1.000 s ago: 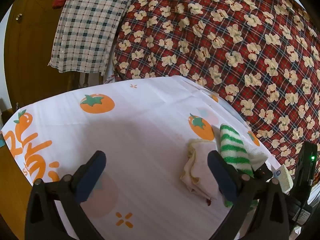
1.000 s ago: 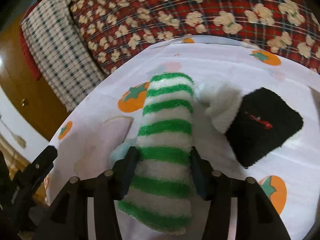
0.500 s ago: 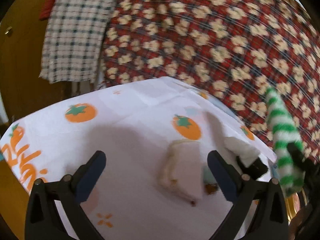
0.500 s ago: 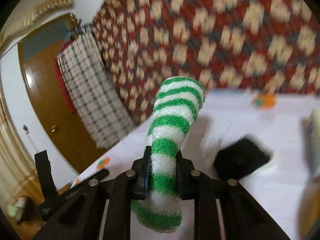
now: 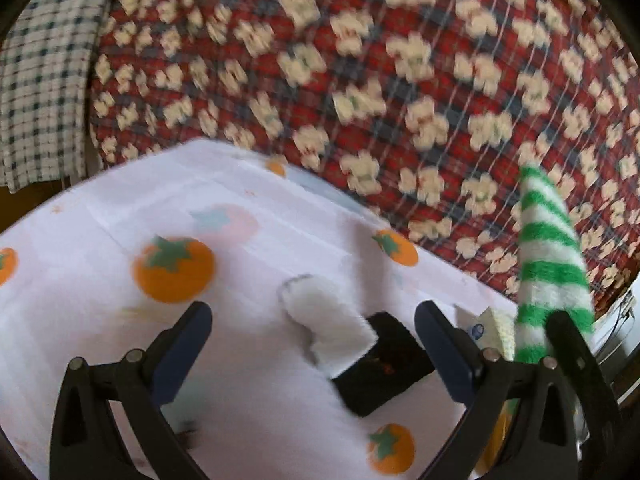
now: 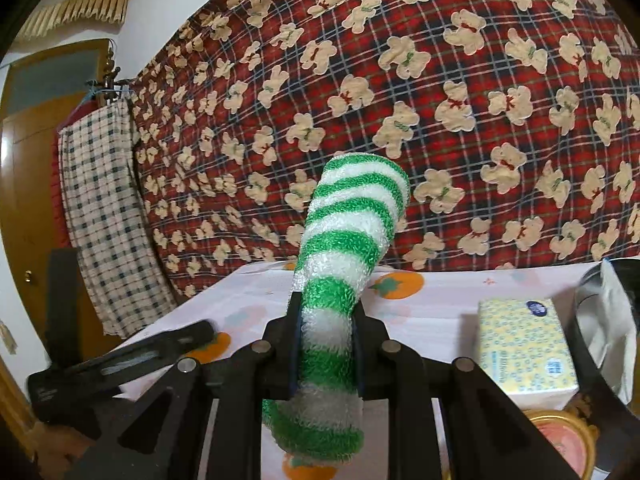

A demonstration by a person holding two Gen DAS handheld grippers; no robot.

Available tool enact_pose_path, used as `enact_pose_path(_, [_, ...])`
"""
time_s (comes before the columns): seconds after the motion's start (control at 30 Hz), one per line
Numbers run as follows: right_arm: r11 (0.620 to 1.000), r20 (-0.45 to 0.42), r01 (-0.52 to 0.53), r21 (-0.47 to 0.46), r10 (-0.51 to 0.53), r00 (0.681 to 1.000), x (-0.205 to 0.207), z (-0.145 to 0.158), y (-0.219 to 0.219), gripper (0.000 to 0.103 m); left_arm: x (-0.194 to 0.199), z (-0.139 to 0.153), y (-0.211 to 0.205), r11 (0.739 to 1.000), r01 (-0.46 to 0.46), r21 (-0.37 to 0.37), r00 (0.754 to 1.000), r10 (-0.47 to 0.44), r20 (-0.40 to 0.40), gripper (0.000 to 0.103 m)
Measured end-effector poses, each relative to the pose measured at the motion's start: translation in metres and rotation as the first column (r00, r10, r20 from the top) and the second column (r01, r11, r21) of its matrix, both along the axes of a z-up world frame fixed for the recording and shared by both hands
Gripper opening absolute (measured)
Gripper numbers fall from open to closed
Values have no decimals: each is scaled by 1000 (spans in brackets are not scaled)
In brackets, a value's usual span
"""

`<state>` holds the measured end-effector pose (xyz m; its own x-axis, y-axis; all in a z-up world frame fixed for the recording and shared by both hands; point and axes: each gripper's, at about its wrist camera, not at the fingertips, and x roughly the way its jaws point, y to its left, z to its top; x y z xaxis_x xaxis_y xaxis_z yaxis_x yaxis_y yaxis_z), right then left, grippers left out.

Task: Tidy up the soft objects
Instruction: 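Lift the striped sock with the right tool while the left tool grasps the white rolled towel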

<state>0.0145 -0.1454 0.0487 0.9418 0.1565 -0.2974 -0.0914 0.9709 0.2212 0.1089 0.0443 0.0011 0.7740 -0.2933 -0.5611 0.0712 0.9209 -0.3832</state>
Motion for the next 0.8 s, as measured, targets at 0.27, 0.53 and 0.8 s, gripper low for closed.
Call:
enact_pose_path(0.27, [999,-50,34,12,-33,998,5,-13,-10,22,47,-32,-47,990,-18,142,990,38,-136,72])
enact_pose_path(0.53, [1000,-71,21,21,-20,997,7,-17,-6,22,57,-51,-25,1000,3,1,984,-2,-179,21])
enact_pose_path(0.8, [994,8,93,48,-94,996,-7,-4,-20,22,10,-13,-15,997,16,-75,990,-5,144,18])
